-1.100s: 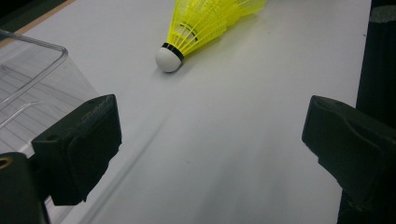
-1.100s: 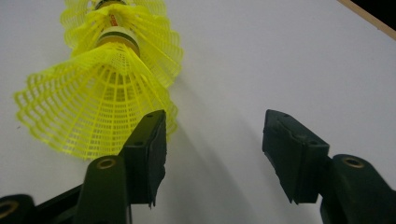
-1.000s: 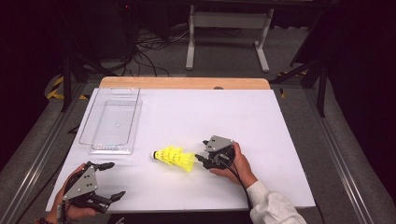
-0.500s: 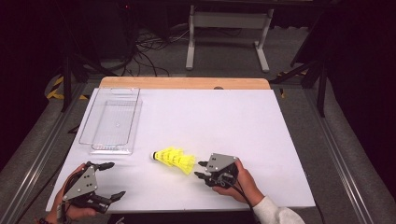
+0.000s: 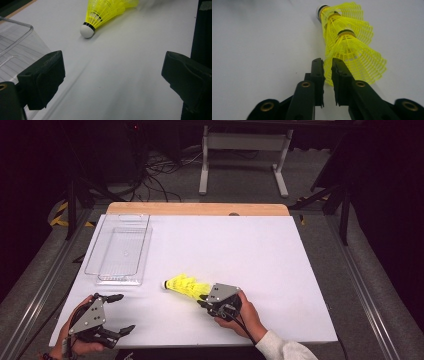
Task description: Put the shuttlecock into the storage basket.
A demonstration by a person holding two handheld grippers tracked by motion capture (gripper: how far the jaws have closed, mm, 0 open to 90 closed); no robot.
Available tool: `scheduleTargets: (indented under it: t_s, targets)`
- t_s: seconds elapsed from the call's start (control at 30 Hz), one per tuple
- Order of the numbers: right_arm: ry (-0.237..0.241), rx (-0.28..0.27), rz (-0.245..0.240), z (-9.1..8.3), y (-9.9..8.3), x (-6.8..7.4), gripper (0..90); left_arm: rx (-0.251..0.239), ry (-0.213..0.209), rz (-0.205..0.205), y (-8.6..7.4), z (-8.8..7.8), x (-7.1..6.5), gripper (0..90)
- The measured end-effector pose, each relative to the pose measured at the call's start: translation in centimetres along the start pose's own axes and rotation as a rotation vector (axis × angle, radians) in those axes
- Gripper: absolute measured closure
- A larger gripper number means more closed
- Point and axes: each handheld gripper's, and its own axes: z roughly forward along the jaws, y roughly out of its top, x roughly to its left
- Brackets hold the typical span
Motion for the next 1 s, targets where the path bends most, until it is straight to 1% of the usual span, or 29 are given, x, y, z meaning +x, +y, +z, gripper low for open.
scheduleTargets:
  t_s: [0.07, 0.1, 0.23, 0.33, 0.4, 0.57, 0.6, 0.67, 0.7, 0.77, 0.8, 0.83, 0.9, 0.93, 0.97, 1.0]
  targets:
    - [0.003, -0.003, -0.009, 0.0, 0.1, 0.1, 89.7, 0.001, 0.0, 0.0, 0.0, 0.0, 0.0, 6.1]
    - [0.009, -0.002, -0.015, 0.0, 0.1, 0.1, 90.0, 0.004, 0.0, 0.003, 0.0, 0.0, 0.0, 6.2]
    - [0.004, -0.002, -0.028, -0.3, 0.2, 0.1, 90.0, 0.003, 0.0, 0.002, 0.0, 0.0, 0.1, 6.2]
    - [-0.002, -0.003, -0.026, -0.7, 0.1, -0.1, 90.0, 0.001, 0.0, 0.0, 0.0, 0.0, 0.0, 6.2]
    - [-0.011, -0.011, -0.026, -1.4, 0.0, -0.3, 90.0, 0.0, 0.001, 0.0, 0.0, 0.0, 0.0, 6.2]
    - [-0.014, -0.025, -0.007, -2.3, -0.3, -0.7, 90.0, -0.001, 0.0, -0.001, 0.0, 0.0, 0.0, 6.2]
    - [-0.014, -0.024, -0.007, -2.3, -0.3, -0.8, 90.0, 0.002, 0.001, 0.0, 0.0, 0.0, 0.0, 6.2]
    - [0.004, -0.017, 0.001, -2.0, -0.3, -0.8, 90.0, 0.004, 0.001, 0.003, 0.0, 0.0, 0.0, 6.2]
    - [0.021, -0.009, -0.005, -1.7, -0.3, -0.8, 90.0, 0.001, 0.002, 0.002, 0.0, 0.0, 0.0, 6.2]
    - [0.016, -0.005, -0.01, -1.5, -0.3, -0.6, 90.0, 0.0, 0.001, 0.0, 0.0, 0.0, 0.0, 6.2]
    - [0.014, 0.0, -0.01, -1.4, -0.3, -0.5, 89.0, 0.001, 0.0, 0.0, 0.0, 0.0, 0.1, 6.2]
    - [0.014, -0.003, -0.01, -1.3, -0.3, -0.6, 81.7, 0.004, 0.0, 0.001, 0.0, 0.0, 0.1, 6.2]
    - [0.003, -0.002, -0.005, -1.3, -0.3, -0.7, 79.2, 0.003, -0.002, 0.002, 0.0, 0.0, 0.1, 6.1]
    - [0.004, -0.003, -0.001, -1.3, -0.3, -0.7, 76.4, 0.001, -0.002, 0.002, 0.0, 0.0, 0.0, 6.2]
    - [0.007, -0.007, 0.008, -1.4, -0.4, -0.8, 71.3, 0.001, -0.003, 0.002, 0.0, 0.0, 0.0, 6.2]
    - [0.009, 0.001, 0.017, -1.3, -0.4, -0.9, 67.5, 0.003, -0.003, 0.004, 0.0, 0.0, 0.0, 6.2]
